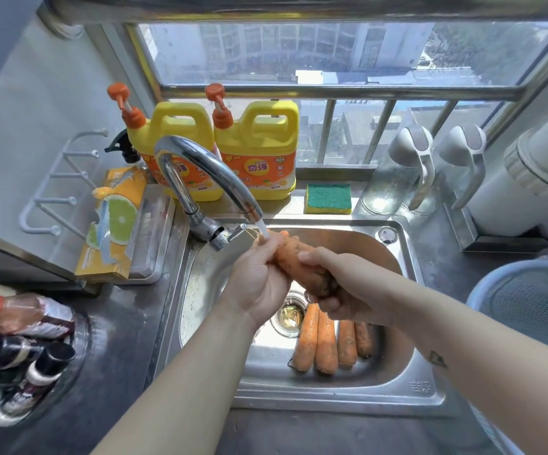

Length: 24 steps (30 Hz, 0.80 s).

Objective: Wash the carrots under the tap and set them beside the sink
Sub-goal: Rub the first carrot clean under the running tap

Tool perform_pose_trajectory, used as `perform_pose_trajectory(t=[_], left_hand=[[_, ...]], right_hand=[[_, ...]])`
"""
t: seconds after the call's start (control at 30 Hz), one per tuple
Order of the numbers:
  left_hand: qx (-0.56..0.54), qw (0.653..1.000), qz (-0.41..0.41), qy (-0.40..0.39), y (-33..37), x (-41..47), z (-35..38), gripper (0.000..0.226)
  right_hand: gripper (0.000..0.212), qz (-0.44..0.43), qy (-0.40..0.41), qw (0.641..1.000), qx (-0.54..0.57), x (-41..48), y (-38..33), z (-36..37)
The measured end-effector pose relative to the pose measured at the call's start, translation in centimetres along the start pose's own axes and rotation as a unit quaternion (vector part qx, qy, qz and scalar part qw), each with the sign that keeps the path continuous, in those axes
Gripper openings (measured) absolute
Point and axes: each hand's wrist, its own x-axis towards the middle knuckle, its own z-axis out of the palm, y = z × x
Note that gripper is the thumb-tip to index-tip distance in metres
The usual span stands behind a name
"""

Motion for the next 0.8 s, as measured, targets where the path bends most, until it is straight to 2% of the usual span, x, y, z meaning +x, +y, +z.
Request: perform_pose_trajectory(t=[0.1,0.17,0.23,0.3,0.37,0.47,0.57,0.63,0.7,0.8], left_hand=[[0.052,0.996,0.03,0.067,-0.5,0.8,0.3,0.015],[0.065,0.992,0.034,0.104,-0.5,1.3,0.4,0.018],[0.027,0.996,0.015,0.08,-0.3,1.1,0.3,0.021],[-0.002,1.0,-0.004,0.023,0.2,0.2,0.2,0.023],[0.005,1.0,0.003,-0.016,0.2,-0.4,0.0,0.02],[0.046,0.998,0.032,0.027,-0.2,0.1,0.1,0.015],[0.038,0.995,0.025,0.092,-0.7,1.1,0.1,0.026],[0.006,0.997,0.007,0.074,-0.6,0.7,-0.2,0.025],[-0.013,1.0,-0.005,0.019,-0.3,-0.2,-0.4,0.021],[0.022,1.0,0.014,0.004,-0.2,-0.7,-0.2,0.018]], right_hand=[[0.026,-0.035,0.016,0.995,-0.087,0.1,0.3,0.5],[0.024,-0.048,0.022,0.993,-0.107,0.1,0.4,0.7],[0.025,-0.035,0.016,0.997,-0.072,0.0,0.2,0.4],[0.027,-0.015,0.003,1.0,-0.025,-0.2,-0.2,-0.1],[0.028,-0.009,-0.005,1.0,-0.01,-0.3,-0.3,-0.4],[0.025,-0.026,0.006,0.998,-0.065,0.0,0.2,-0.1],[0.025,-0.027,0.004,0.997,-0.078,0.1,0.6,0.2],[0.027,-0.015,-0.003,0.999,-0.047,0.0,0.6,-0.1],[0.028,-0.005,-0.015,1.0,-0.015,-0.2,0.4,-0.4],[0.026,-0.013,-0.018,0.999,-0.031,-0.2,0.5,-0.5]])
